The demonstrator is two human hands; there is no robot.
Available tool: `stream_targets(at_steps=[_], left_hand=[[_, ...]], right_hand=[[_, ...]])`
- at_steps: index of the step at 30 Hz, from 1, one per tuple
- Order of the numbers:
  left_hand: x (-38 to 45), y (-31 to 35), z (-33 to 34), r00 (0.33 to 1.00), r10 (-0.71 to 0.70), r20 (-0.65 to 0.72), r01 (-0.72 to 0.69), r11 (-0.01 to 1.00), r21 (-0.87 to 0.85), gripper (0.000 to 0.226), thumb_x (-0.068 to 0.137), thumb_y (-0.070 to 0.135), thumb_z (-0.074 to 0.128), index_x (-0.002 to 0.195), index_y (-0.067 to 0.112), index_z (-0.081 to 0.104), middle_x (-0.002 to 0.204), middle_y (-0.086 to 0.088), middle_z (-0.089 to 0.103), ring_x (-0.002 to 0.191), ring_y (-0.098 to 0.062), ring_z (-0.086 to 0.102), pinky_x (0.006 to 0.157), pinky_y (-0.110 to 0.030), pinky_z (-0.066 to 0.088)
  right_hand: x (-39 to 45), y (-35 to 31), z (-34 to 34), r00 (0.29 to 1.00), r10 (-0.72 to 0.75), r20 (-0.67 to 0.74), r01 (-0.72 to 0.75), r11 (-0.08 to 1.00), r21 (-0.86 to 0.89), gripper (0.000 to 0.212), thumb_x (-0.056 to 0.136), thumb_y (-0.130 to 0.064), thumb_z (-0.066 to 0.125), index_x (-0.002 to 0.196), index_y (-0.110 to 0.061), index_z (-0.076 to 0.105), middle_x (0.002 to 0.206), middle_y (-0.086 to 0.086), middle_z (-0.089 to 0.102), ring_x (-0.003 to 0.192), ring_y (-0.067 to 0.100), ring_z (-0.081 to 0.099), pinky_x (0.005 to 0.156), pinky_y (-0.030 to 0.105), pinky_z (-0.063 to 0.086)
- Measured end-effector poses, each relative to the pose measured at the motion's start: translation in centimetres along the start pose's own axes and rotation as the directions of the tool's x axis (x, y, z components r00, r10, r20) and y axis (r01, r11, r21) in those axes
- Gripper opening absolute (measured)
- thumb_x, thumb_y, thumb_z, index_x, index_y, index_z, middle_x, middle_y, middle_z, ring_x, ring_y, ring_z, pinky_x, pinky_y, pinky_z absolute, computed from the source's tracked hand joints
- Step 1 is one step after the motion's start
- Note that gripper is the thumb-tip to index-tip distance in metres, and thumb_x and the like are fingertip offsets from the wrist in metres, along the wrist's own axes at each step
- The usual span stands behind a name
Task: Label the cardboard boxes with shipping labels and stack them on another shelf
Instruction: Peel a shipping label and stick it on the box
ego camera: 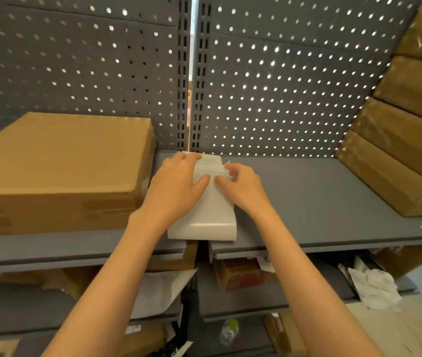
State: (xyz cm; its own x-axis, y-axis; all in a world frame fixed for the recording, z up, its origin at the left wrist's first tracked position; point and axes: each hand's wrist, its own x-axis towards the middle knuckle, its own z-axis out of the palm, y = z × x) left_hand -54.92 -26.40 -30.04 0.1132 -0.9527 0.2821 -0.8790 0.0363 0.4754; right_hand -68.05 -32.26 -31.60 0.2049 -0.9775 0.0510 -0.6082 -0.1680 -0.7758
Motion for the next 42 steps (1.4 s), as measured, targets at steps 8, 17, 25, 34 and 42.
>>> stream_targets(at_steps=[8,17,25,34,42], left_hand=[[2.3,-0.3,1.6,0.952,-0.259,0.164,0.284,0.946,-0.156,0.056,0.094,0.034,0.052,0.143,0.015,0.032,0.144,-0.012,0.038,0.130,-0.027,0.039,0.101,-0.033,0.033],[3.1,-0.9,1.7,0.950,-0.297,0.098,0.312,0.918,-0.244,0.056,0.091,0.030,0.056,0.141,0.016,0.036,0.142,-0.008,0.041,0.129,-0.024,0.039,0.101,-0.036,0.035],[3.6,-1.4,1.4,0.955,-0.297,-0.004,0.266,0.860,-0.435,0.060,0.083,0.022,0.068,0.135,0.018,0.040,0.134,-0.006,0.045,0.120,-0.024,0.047,0.100,-0.042,0.041],[4.2,-1.0,0.3,0.868,-0.497,0.015,0.317,0.529,-0.788,0.069,0.084,0.035,0.066,0.141,0.015,0.033,0.124,0.000,0.053,0.102,-0.014,0.056,0.072,-0.022,0.045],[4.0,0.3,-0.7,0.885,-0.465,-0.003,0.178,0.345,-0.921,0.057,0.084,0.008,0.067,0.135,0.014,0.040,0.114,-0.003,0.066,0.095,-0.016,0.067,0.074,-0.028,0.055]], right_hand=[[2.9,0.8,-0.4,0.995,0.019,0.097,-0.026,0.997,0.069,0.031,0.089,-0.019,0.054,0.116,-0.005,0.062,0.102,0.004,0.063,0.108,0.022,0.058,0.076,0.024,0.044],[3.9,1.5,0.1,0.999,0.046,-0.020,-0.039,0.960,0.276,0.035,0.086,-0.015,0.061,0.121,-0.016,0.059,0.113,0.000,0.057,0.109,0.015,0.055,0.080,0.020,0.038],[3.7,0.9,-0.7,0.997,0.029,-0.071,0.015,0.836,0.548,0.036,0.078,0.006,0.062,0.107,-0.016,0.064,0.107,0.006,0.063,0.078,0.003,0.058,0.063,0.009,0.047],[2.6,-0.6,-2.8,0.983,-0.180,-0.043,0.163,0.735,0.658,0.050,0.080,0.011,0.061,0.118,-0.020,0.058,0.099,0.001,0.063,0.070,0.008,0.059,0.072,0.016,0.052],[1.8,-0.7,-3.7,0.976,-0.218,0.023,0.139,0.696,0.705,0.059,0.083,0.009,0.055,0.132,-0.022,0.046,0.103,0.006,0.067,0.083,0.010,0.063,0.074,0.019,0.051]])
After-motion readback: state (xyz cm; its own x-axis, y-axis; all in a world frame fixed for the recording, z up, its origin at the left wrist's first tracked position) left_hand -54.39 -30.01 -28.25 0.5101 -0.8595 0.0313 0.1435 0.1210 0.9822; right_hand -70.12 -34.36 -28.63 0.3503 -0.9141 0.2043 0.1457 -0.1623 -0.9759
